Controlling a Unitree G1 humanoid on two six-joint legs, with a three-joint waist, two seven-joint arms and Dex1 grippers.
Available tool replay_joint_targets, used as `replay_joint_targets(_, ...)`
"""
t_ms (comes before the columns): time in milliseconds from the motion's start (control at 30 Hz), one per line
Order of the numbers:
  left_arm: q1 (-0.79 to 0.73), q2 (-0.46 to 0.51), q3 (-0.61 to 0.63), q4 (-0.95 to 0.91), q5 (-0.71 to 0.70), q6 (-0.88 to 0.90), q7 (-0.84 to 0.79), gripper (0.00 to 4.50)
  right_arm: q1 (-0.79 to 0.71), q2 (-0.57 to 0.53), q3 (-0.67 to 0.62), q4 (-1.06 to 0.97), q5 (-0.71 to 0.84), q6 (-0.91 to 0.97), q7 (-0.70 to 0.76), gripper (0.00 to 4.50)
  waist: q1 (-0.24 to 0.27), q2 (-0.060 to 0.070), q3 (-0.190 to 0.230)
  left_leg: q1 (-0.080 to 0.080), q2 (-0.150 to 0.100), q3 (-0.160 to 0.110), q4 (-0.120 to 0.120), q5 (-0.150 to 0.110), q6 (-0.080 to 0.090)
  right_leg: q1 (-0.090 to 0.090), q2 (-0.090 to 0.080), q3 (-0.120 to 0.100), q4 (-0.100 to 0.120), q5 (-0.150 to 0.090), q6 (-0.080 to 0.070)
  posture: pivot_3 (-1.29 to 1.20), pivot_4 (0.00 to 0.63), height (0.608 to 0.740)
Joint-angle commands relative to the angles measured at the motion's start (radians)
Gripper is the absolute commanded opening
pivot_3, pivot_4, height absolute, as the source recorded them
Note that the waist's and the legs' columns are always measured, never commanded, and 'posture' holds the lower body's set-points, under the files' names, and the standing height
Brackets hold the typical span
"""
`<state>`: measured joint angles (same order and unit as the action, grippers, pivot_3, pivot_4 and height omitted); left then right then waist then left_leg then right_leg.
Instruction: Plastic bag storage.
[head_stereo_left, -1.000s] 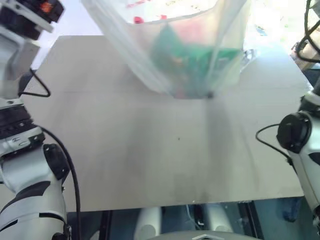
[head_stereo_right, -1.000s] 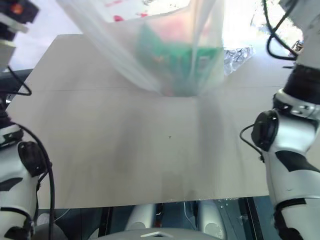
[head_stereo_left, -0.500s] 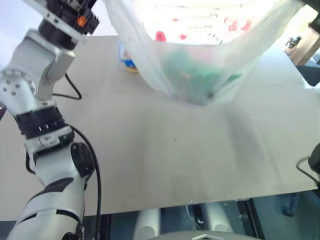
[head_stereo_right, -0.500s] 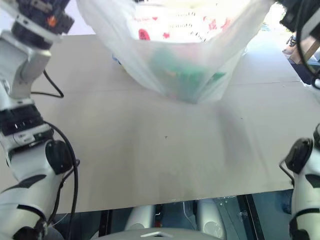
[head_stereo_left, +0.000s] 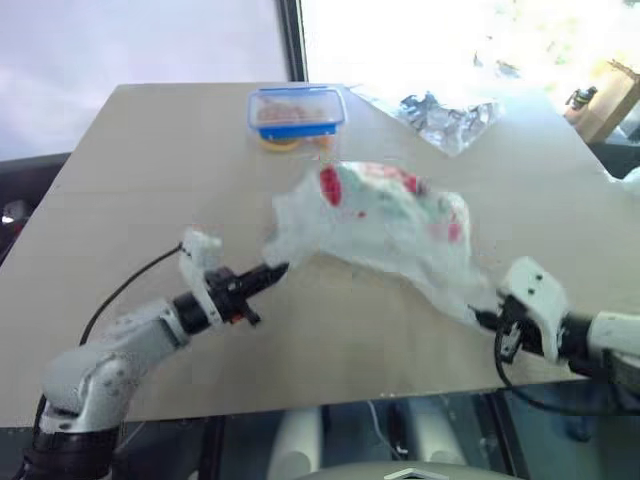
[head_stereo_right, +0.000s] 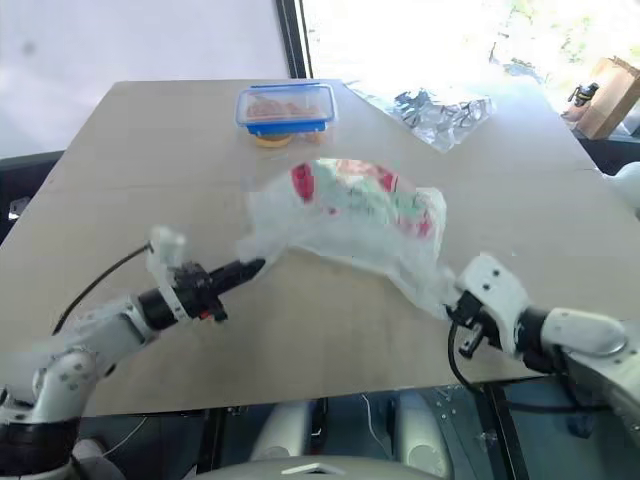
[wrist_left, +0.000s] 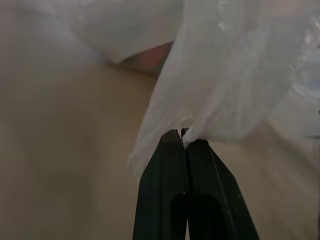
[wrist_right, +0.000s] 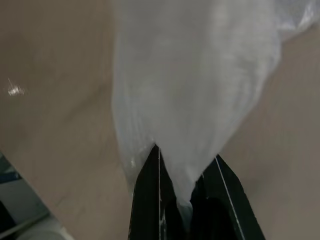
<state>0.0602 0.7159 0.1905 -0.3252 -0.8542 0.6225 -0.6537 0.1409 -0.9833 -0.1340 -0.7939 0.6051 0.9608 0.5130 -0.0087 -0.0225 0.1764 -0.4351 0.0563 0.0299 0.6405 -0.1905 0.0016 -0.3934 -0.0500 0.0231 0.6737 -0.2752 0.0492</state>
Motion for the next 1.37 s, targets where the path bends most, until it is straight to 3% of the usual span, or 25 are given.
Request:
replay_joint_targets(33,-0.017,0.006,-0.045,0.091,0.209,-0.155,-0.026,0.05,-0.006,-0.037,0.092,0.151,-0.241,-0.166,-0.044,0.0,-0.001,-0.001,-0.001,0.001,0.0,0.0,0.0,0.0,0.0,0.0,-0.002,0.0,0.0,0.001,-0.001,0.0,0.15,0.74)
replay_joint_targets(233,-0.153,-0.081,-0.081,0.17,0.295,-0.218,-0.026,0.05,-0.189,0.069,0.185,0.426,-0.408,-0.362,-0.069,0.0,-0.001,-0.003,-0.001,-0.001,0.0,0.003,0.0,0.003,0.006,-0.001,-0.002,0.001,-0.001,0.002,-0.001,0.0,0.15,0.74)
replay_joint_targets(367,-0.099,-0.025,0.014,0.099,0.195,-0.18,-0.155,0.05,-0.112,0.07,0.03,0.346,-0.277,-0.461,0.109,0.0,0.001,-0.002,-0.001,-0.002,0.0,0.004,-0.004,0.002,0.007,-0.002,0.0,0.001,-0.001,0.003,0.003,0.0,0.15,0.74)
replay_joint_targets(467,-0.017,0.025,0.108,0.002,0.102,-0.121,-0.206,1.33,0.015,0.08,-0.159,0.208,-0.112,-0.458,0.241,1.41,-0.002,-0.002,-0.001,-0.003,0.001,0.003,-0.007,-0.002,0.007,-0.004,0.001,0.001,-0.001,-0.001,0.006,0.0,0.15,0.74)
replay_joint_targets(667,0.124,0.047,0.188,-0.249,0.03,-0.095,-0.214,3.94,0.217,0.126,-0.538,-0.001,0.218,-0.361,0.352,4.15,0.002,-0.002,-0.001,-0.001,0.001,0.003,-0.007,-0.006,0.007,0.001,0.0,0.0,-0.004,-0.005,0.007,0.0,0.15,0.74)
replay_joint_targets(700,0.161,0.041,0.192,-0.279,0.035,-0.103,-0.218,4.38,0.262,0.135,-0.596,-0.019,0.264,-0.35,0.374,4.2,0.003,-0.002,-0.002,0.002,0.0,0.003,-0.007,-0.007,0.007,0.005,-0.001,-0.001,-0.005,-0.005,0.007,0.0,0.15,0.74)
replay_joint_targets(933,0.451,0.032,0.323,-0.262,0.137,-0.199,-0.314,4.38,0.495,0.2,-0.875,-0.006,0.292,-0.368,0.468,4.2,0.0,-0.003,-0.006,0.008,0.002,0.002,-0.007,-0.007,0.008,0.012,-0.002,-0.003,-0.011,-0.007,0.002,0.0,0.15,0.74)
replay_joint_targets(1067,0.494,0.04,0.377,-0.166,0.168,-0.243,-0.378,4.38,0.576,0.205,-0.845,0.057,0.158,-0.428,0.522,4.2,0.002,-0.004,-0.008,0.009,0.003,0.002,-0.007,-0.01,0.004,0.012,-0.004,-0.003,-0.012,-0.007,0.002,0.0,0.15,0.74)
replay_joint_targets(1367,0.47,0.042,0.42,-0.095,0.174,-0.289,-0.444,4.38,0.528,0.176,-0.804,0.151,0.099,-0.463,0.56,4.2,0.002,-0.003,-0.008,0.006,0.001,-0.004,-0.007,-0.011,0.007,0.012,-0.013,-0.005,-0.015,-0.007,0.001,0.0,0.15,0.74)
